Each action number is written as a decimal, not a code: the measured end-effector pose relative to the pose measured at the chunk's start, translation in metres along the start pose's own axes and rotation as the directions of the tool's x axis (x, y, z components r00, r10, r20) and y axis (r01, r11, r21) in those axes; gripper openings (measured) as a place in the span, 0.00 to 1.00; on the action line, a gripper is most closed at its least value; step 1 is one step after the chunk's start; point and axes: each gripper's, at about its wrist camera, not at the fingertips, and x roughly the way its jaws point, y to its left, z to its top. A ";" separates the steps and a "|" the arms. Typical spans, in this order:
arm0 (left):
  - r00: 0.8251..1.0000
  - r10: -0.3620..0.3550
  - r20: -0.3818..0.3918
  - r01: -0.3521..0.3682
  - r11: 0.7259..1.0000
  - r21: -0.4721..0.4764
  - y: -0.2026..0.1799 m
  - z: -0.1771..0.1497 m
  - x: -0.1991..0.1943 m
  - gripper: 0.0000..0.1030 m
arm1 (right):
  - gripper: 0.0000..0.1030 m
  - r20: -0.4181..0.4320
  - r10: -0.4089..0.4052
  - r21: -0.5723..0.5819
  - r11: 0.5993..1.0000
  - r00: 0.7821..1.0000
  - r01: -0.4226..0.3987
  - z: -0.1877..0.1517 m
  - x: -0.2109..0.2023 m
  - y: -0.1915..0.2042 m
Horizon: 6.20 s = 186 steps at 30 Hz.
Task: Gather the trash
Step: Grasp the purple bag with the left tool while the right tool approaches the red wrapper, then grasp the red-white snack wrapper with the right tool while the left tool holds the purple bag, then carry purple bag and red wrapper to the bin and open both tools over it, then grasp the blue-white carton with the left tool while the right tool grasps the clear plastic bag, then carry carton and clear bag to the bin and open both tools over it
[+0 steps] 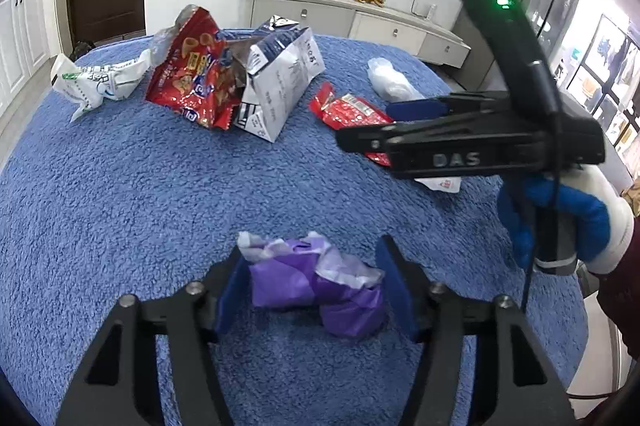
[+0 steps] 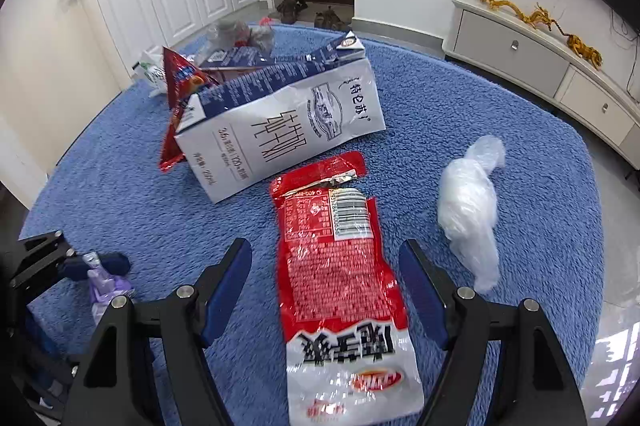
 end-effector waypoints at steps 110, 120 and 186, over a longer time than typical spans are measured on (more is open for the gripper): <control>0.933 -0.297 -0.205 0.350 0.884 0.310 -0.389 0.074 0.126 0.67 | 0.52 -0.057 -0.207 0.691 0.698 0.977 0.188 -0.313 -0.151 -0.280; 0.948 -0.316 -0.030 0.305 0.881 0.362 -0.350 0.080 0.030 0.67 | 0.54 0.004 -0.272 0.655 0.728 0.962 0.203 -0.285 -0.201 -0.249; 0.997 0.072 -0.016 -0.068 0.981 0.184 -0.067 0.074 -0.001 0.12 | 0.27 0.195 0.049 0.256 0.962 0.980 -0.099 -0.026 -0.099 -0.090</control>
